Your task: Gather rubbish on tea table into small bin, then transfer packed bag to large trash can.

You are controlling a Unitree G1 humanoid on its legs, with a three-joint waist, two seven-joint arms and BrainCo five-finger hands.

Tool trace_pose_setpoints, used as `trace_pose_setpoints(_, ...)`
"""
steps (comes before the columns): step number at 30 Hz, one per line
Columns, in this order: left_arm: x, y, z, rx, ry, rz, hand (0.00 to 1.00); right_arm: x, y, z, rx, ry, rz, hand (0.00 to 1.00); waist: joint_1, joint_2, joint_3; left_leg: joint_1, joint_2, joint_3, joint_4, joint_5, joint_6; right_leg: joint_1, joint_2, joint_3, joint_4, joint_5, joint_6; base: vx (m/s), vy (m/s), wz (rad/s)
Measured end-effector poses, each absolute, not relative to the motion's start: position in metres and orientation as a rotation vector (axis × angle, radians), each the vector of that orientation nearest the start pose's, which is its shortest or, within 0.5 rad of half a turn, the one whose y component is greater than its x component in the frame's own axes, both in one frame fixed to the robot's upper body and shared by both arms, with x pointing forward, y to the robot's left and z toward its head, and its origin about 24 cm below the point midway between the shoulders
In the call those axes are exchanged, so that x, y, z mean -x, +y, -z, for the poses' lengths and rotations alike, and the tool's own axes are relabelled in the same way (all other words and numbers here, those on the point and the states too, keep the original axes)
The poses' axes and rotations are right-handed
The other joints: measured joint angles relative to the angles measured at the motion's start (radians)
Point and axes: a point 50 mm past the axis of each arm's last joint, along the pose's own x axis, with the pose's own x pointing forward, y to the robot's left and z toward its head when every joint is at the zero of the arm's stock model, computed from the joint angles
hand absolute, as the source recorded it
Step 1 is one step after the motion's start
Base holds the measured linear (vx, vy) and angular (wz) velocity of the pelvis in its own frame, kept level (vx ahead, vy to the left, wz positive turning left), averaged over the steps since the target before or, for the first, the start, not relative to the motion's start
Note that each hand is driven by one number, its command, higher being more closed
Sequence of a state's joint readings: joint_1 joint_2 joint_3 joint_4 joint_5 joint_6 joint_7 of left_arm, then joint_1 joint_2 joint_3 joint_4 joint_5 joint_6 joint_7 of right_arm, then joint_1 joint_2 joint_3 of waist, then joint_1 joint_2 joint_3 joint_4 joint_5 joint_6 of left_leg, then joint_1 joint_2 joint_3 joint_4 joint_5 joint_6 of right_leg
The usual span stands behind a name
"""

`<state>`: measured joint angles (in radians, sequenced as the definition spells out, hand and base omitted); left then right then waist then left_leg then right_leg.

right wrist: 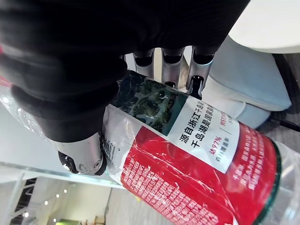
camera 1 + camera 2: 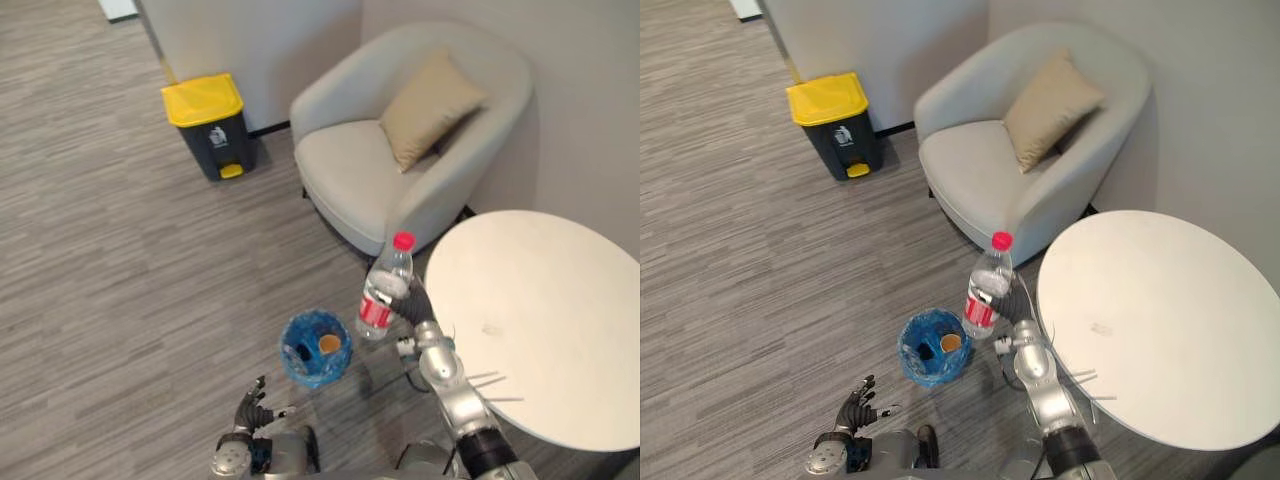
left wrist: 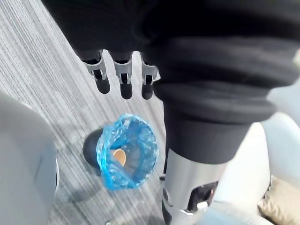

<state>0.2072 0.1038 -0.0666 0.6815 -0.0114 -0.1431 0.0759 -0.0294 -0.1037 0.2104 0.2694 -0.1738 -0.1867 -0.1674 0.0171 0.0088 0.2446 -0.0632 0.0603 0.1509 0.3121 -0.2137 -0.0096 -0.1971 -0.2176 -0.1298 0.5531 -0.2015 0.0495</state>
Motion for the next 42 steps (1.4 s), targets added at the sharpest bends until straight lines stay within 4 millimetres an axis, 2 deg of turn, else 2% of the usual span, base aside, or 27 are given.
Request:
trace_pose_setpoints(1, -0.129, 0.185, 0.123, -0.125, 0.741, -0.089, 0.0, -0.248, -0.124, -0.003, 0.286, 0.022, -0.092, 1.0, -0.005, -0.001, 0.006, -0.011, -0.003, -0.022, 0.007, 0.001, 0.001, -0.024, 0.028, 0.027, -0.009, -0.002, 0.004, -0.08, -0.069, 0.8)
trace_pose_setpoints(2, -0.131, 0.189, 0.123, -0.138, 0.737, -0.097, 0.0, -0.247, -0.124, -0.003, 0.289, 0.02, -0.1, 1.0, -0.011, -0.012, 0.016, -0.041, -0.017, -0.08, 0.024, 0.001, -0.001, -0.076, 0.083, 0.089, -0.051, 0.001, 0.02, -0.07, -0.125, 1.15)
trace_pose_setpoints(3, -0.132, 0.189, 0.123, -0.143, 0.737, -0.097, 0.0, -0.244, -0.127, -0.002, 0.296, 0.021, -0.096, 1.0, -0.022, -0.012, 0.016, -0.076, -0.034, -0.128, 0.044, 0.005, -0.009, -0.083, 0.1, 0.115, -0.09, 0.005, 0.026, -0.07, -0.156, 1.67)
trace_pose_setpoints(4, -0.132, 0.189, 0.123, -0.15, 0.738, -0.092, 0.0, -0.238, -0.131, -0.002, 0.303, 0.024, -0.09, 1.0, -0.04, -0.018, 0.018, -0.106, -0.059, -0.178, 0.073, 0.004, -0.012, -0.085, 0.093, 0.125, -0.104, 0.003, 0.025, 0.0, -0.198, 2.18)
trace_pose_setpoints(5, -0.134, 0.189, 0.122, -0.149, 0.726, -0.089, 0.0, -0.233, -0.136, 0.0, 0.315, 0.032, -0.09, 1.0, -0.057, -0.025, 0.033, -0.142, -0.089, -0.231, 0.119, -0.003, -0.025, -0.083, 0.07, 0.108, -0.076, 0.031, 0.027, 0.03, -0.203, 2.17)
trace_pose_setpoints(6, -0.136, 0.189, 0.121, -0.148, 0.716, -0.093, 0.0, -0.232, -0.139, 0.0, 0.324, 0.034, -0.088, 1.0, -0.06, -0.024, 0.042, -0.163, -0.089, -0.249, 0.14, -0.004, -0.027, -0.083, 0.062, 0.084, -0.054, 0.033, 0.025, 0.05, -0.277, 2.1)
trace_pose_setpoints(7, -0.145, 0.186, 0.118, -0.139, 0.689, -0.09, 0.0, -0.234, -0.146, -0.001, 0.359, 0.03, -0.089, 1.0, -0.049, 0.01, 0.069, -0.205, -0.057, -0.251, 0.163, 0.007, -0.048, -0.1, 0.057, 0.022, -0.04, 0.029, 0.014, 0.02, -0.22, 1.32)
trace_pose_setpoints(8, -0.147, 0.185, 0.117, -0.135, 0.681, -0.093, 0.0, -0.236, -0.148, -0.003, 0.376, 0.021, -0.091, 1.0, -0.036, 0.023, 0.082, -0.237, -0.04, -0.24, 0.163, 0.014, -0.057, -0.114, 0.054, -0.008, -0.036, 0.03, 0.006, -0.01, -0.253, 1.23)
trace_pose_setpoints(9, -0.155, 0.188, 0.113, -0.138, 0.654, -0.106, 0.0, -0.242, -0.148, -0.009, 0.392, -0.005, -0.092, 1.0, -0.025, 0.032, 0.119, -0.272, -0.008, -0.205, 0.155, 0.024, -0.061, -0.138, 0.042, -0.048, -0.016, 0.024, -0.011, -0.02, -0.243, 1.0)
trace_pose_setpoints(11, -0.167, 0.192, 0.107, -0.142, 0.614, -0.141, 0.0, -0.253, -0.146, -0.016, 0.41, -0.038, -0.092, 1.0, -0.033, 0.036, 0.172, -0.294, 0.055, -0.11, 0.158, 0.085, -0.055, -0.163, 0.022, -0.101, 0.037, 0.007, -0.032, -0.04, -0.237, 0.9)
trace_pose_setpoints(13, -0.182, 0.189, 0.1, -0.134, 0.566, -0.144, 0.0, -0.27, -0.145, -0.021, 0.421, -0.057, -0.07, 1.0, -0.028, 0.023, 0.2, -0.347, 0.104, -0.021, 0.187, 0.102, -0.064, -0.224, -0.001, -0.122, 0.097, -0.015, -0.04, -0.08, -0.161, 0.43)
trace_pose_setpoints(14, -0.187, 0.187, 0.098, -0.128, 0.555, -0.141, 0.0, -0.278, -0.144, -0.022, 0.43, -0.058, -0.063, 1.0, -0.028, 0.024, 0.203, -0.383, 0.107, -0.015, 0.203, 0.11, -0.073, -0.257, -0.007, -0.119, 0.118, -0.021, -0.036, -0.08, -0.057, 0.14)
trace_pose_setpoints(17, -0.202, 0.189, 0.092, -0.116, 0.515, -0.179, 0.0, -0.299, -0.142, -0.025, 0.465, -0.048, -0.037, 1.0, -0.023, 0.034, 0.209, -0.511, 0.106, -0.022, 0.304, 0.089, -0.067, -0.368, -0.02, -0.102, 0.181, -0.027, -0.027, -0.11, 0.069, 0.03)
trace_pose_setpoints(19, -0.218, 0.189, 0.083, -0.105, 0.466, -0.209, 0.0, -0.31, -0.141, -0.029, 0.498, -0.06, -0.021, 1.0, -0.002, 0.064, 0.224, -0.616, 0.116, -0.048, 0.404, 0.053, -0.063, -0.446, -0.017, -0.098, 0.231, -0.03, -0.022, -0.13, 0.11, -0.03)
trace_pose_setpoints(21, -0.233, 0.188, 0.073, -0.088, 0.416, -0.24, 0.0, -0.322, -0.141, -0.038, 0.513, -0.072, 0.003, 1.0, 0.006, 0.08, 0.236, -0.711, 0.118, -0.062, 0.478, 0.032, -0.056, -0.529, -0.02, -0.084, 0.288, -0.037, -0.014, -0.17, 0.095, 0.05)
trace_pose_setpoints(22, -0.243, 0.188, 0.065, -0.075, 0.38, -0.259, 0.0, -0.33, -0.14, -0.049, 0.518, -0.103, 0.021, 1.0, 0.009, 0.09, 0.244, -0.777, 0.114, -0.067, 0.523, 0.023, -0.045, -0.59, -0.03, -0.076, 0.329, -0.047, -0.009, -0.16, 0.079, 0.1)
trace_pose_setpoints(24, -0.262, 0.19, 0.047, -0.042, 0.299, -0.307, 0.0, -0.344, -0.135, -0.073, 0.513, -0.176, 0.058, 1.0, 0.037, 0.091, 0.266, -0.877, 0.114, -0.064, 0.58, 0.02, -0.041, -0.697, -0.035, -0.052, 0.385, -0.054, -0.009, -0.18, 0.06, -0.02)
trace_pose_setpoints(25, -0.268, 0.19, 0.041, -0.032, 0.276, -0.319, 0.0, -0.347, -0.134, -0.08, 0.513, -0.197, 0.065, 1.0, 0.042, 0.091, 0.276, -0.9, 0.114, -0.064, 0.591, 0.02, -0.041, -0.72, -0.038, -0.047, 0.398, -0.054, -0.009, -0.2, 0.035, -0.01)
trace_pose_setpoints(27, -0.28, 0.187, 0.023, 0.021, 0.193, -0.347, 0.0, -0.357, -0.132, -0.108, 0.507, -0.289, 0.103, 1.0, 0.055, 0.09, 0.286, -0.998, 0.114, -0.064, 0.638, 0.02, -0.04, -0.818, -0.048, -0.037, 0.447, -0.054, -0.008, -0.15, 0.011, 0.09)
trace_pose_setpoints(32, -0.29, 0.185, -0.002, 0.1, 0.067, -0.38, 0.0, -0.368, -0.134, -0.168, 0.476, -0.475, 0.186, 1.0, 0.063, 0.09, 0.296, -1.131, 0.115, -0.061, 0.714, 0.017, -0.033, -0.956, -0.062, -0.009, 0.521, -0.054, -0.007, -0.08, 0.025, -0.01)
trace_pose_setpoints(36, -0.294, 0.181, -0.01, 0.136, 0.03, -0.38, 0.0, -0.371, -0.148, -0.187, 0.51, -0.523, 0.25, 1.0, 0.082, 0.09, 0.296, -1.165, 0.115, -0.062, 0.728, 0.017, -0.032, -0.992, -0.063, -0.004, 0.535, -0.052, -0.003, -0.04, 0.014, -0.02)
trace_pose_setpoints(37, -0.294, 0.18, -0.011, 0.143, 0.024, -0.383, 0.0, -0.372, -0.151, -0.192, 0.519, -0.531, 0.268, 0.0, 0.082, 0.09, 0.296, -1.173, 0.116, -0.064, 0.731, 0.017, -0.032, -0.998, -0.063, -0.005, 0.537, -0.051, -0.001, -0.03, -0.007, 0.01)
trace_pose_setpoints(42, -0.296, 0.179, -0.016, 0.155, -0.002, -0.387, 0.0, -0.375, -0.161, -0.205, 0.525, -0.551, 0.303, 0.0, 0.083, 0.09, 0.296, -1.194, 0.114, -0.064, 0.735, 0.018, -0.032, -1.021, -0.065, -0.004, 0.543, -0.051, 0.0, 0.0, 0.0, 0.0)
